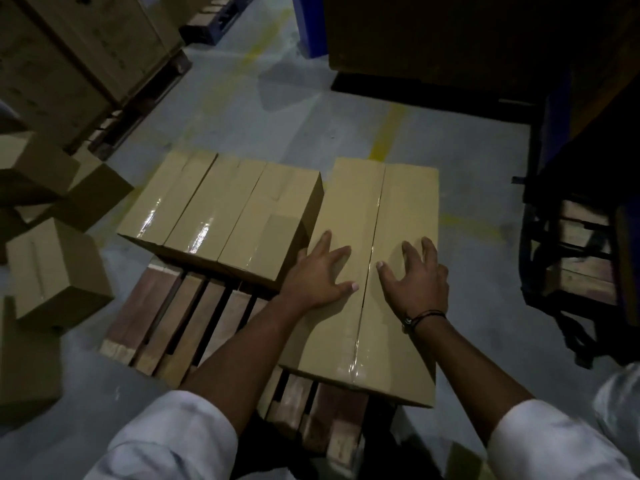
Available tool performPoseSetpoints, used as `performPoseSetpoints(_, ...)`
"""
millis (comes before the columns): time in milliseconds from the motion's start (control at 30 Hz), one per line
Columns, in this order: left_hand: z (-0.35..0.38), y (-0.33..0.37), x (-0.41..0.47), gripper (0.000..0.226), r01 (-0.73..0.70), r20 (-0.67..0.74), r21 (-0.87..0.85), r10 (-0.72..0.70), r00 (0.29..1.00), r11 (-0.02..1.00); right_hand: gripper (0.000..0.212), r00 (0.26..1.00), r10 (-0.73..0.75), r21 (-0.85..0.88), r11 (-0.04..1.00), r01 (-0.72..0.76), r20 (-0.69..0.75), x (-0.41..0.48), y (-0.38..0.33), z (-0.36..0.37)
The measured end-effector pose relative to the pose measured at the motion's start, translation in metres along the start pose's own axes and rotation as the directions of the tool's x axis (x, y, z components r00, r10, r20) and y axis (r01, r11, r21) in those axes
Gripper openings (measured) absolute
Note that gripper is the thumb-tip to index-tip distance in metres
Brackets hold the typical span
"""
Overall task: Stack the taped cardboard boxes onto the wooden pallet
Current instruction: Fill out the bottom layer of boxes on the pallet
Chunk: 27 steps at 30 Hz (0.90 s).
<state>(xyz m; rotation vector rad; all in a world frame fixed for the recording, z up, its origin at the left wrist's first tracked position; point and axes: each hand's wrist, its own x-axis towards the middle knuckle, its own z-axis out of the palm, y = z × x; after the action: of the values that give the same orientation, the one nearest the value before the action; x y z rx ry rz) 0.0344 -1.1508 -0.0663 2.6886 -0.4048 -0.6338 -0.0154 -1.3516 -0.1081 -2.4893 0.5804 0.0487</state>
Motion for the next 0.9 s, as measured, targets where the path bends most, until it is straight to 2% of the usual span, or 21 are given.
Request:
performPoseSetpoints(133, 0.006, -0.020, 0.034, 0.086, -0.030, 0.075, -0.009, 0.031, 0.997, 1.000, 0.071, 1.000, -0.013, -0.008, 1.000, 0.013, 0.001, 0.029, 0.008, 0.024)
performPoseSetpoints(467, 0.034, -0.093, 0.140, 0.087, -0.084, 0.155, -0.005, 0.083, 0.984, 0.996, 0.068, 0.999, 0.033, -0.042, 0.999, -0.033, 0.004, 0.101, 0.007, 0.116)
performPoseSetpoints(900, 0.093, -0.211, 0.262, 0.088, -0.084, 0.101, -0.082, 0.092, 0.991, 0.993, 0.070, 1.000, 0.011, -0.058, 0.998, -0.011, 0.002, 0.200, 0.003, 0.265)
